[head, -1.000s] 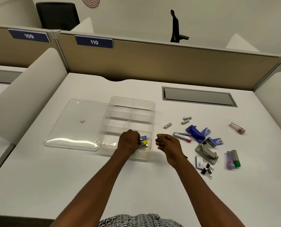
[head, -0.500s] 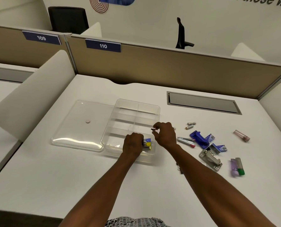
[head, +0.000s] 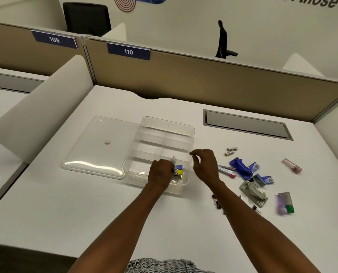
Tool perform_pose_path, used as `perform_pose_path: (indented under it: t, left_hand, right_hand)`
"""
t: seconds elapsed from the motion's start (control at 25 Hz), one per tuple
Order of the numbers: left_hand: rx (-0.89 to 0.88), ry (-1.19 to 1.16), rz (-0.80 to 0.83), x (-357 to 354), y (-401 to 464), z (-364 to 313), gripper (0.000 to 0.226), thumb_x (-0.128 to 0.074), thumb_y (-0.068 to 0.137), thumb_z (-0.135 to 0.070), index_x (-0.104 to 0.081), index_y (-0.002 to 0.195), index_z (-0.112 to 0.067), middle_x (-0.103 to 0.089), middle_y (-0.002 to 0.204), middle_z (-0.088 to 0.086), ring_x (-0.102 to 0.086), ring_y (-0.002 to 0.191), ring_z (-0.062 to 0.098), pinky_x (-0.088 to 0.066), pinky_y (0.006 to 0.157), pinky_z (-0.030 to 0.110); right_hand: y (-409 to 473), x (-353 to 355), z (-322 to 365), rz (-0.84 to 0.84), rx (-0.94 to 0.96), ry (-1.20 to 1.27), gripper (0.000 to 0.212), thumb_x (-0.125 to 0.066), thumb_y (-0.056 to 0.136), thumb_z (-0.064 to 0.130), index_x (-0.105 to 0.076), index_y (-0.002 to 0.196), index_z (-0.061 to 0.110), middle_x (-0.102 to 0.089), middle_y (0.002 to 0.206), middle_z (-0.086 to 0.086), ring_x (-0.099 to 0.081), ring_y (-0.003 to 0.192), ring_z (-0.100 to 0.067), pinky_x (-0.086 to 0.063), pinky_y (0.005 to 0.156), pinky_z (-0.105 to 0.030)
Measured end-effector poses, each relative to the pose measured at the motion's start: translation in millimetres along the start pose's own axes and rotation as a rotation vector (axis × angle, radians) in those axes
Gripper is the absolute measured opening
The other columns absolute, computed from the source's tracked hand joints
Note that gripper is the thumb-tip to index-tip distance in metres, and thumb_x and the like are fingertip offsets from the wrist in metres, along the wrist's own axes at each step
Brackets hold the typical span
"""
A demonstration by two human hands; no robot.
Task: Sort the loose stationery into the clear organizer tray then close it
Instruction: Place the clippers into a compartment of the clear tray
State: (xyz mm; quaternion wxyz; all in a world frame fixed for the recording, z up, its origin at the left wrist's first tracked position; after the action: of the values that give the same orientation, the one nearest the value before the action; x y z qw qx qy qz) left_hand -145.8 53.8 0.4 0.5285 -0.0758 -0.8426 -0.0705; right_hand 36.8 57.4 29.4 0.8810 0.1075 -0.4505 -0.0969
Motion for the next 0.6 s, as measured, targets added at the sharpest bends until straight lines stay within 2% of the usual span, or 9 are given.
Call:
perform_pose_path:
  t: [0.12,0.24,0.32,0.4,0.52,0.6]
  left_hand:
    - [-0.014,-0.019,-0.001,-2.9,-0.7,3.2,0.019,-0.057,0.093,-0.022,-0.074,0.102,-0.022,-0.071,0.103,0.000,-0.061,0.101,0.022,-0.033,0.087,0.029]
    - [-0.030,-0.056,-0.033,-4.6,-2.4,5.2,0.020,-0.058,0.092,-0.014,-0.074,0.102,-0.018,-0.072,0.102,0.002,-0.062,0.099,0.025,-0.038,0.088,0.032]
    - [-0.030,-0.105,-0.079,-1.4,-3.5,6.2,0.016,-0.062,0.089,-0.012,-0.076,0.095,-0.016,-0.073,0.093,0.005,-0.065,0.092,0.028,-0.045,0.082,0.036]
    - [-0.030,-0.130,-0.121,1.9,-4.8,1.7,0.012,-0.065,0.088,-0.013,-0.077,0.091,-0.015,-0.072,0.087,0.006,-0.066,0.086,0.030,-0.050,0.075,0.038]
    - [-0.064,-0.167,-0.191,4.0,-8.6,-12.9,0.010,-0.069,0.081,-0.008,-0.074,0.083,-0.016,-0.071,0.082,0.003,-0.066,0.079,0.029,-0.054,0.066,0.038]
    - [-0.093,-0.186,-0.218,3.1,-11.3,-22.4,0.012,-0.069,0.078,-0.005,-0.072,0.082,-0.016,-0.070,0.081,0.001,-0.065,0.078,0.028,-0.054,0.064,0.038]
  right_hand:
    - [-15.6,19.8,-34.2,-0.130,-0.232,0.077,0.017,-0.064,0.091,0.006,-0.077,0.102,0.011,-0.075,0.106,-0.007,-0.065,0.104,-0.027,-0.049,0.095,-0.041]
    - [-36.9,46.7,-75.1,-0.235,-0.466,0.029,0.018,-0.067,0.088,0.010,-0.076,0.104,0.012,-0.076,0.105,-0.008,-0.069,0.099,-0.026,-0.050,0.086,-0.030]
    - [-51.2,64.0,-95.0,-0.314,-0.567,-0.051,0.025,-0.071,0.084,0.010,-0.075,0.109,0.011,-0.074,0.108,-0.012,-0.065,0.105,-0.032,-0.050,0.092,-0.037]
    - [-63.2,78.3,-109.2,-0.262,-0.644,-0.184,0.037,-0.073,0.081,0.015,-0.071,0.118,0.013,-0.069,0.118,-0.014,-0.056,0.116,-0.037,-0.049,0.098,-0.048]
    - [-73.7,88.2,-119.9,-0.010,-0.665,-0.398,0.051,-0.070,0.080,0.028,-0.062,0.129,0.018,-0.062,0.128,-0.011,-0.049,0.122,-0.037,-0.048,0.098,-0.047]
    - [-77.2,87.7,-121.1,0.055,-0.650,-0.432,0.049,-0.069,0.079,0.030,-0.062,0.126,0.018,-0.060,0.130,-0.010,-0.047,0.124,-0.037,-0.045,0.099,-0.046]
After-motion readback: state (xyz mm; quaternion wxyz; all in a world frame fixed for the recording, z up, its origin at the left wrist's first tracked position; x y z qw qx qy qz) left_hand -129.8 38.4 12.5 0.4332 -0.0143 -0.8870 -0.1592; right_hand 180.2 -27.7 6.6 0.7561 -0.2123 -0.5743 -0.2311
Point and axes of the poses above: each hand's wrist, its own y-axis towards the middle knuckle, its own x-axis out of the back of the hand, z = x × y, the point moved 1 cm from there along y, towards the middle knuckle
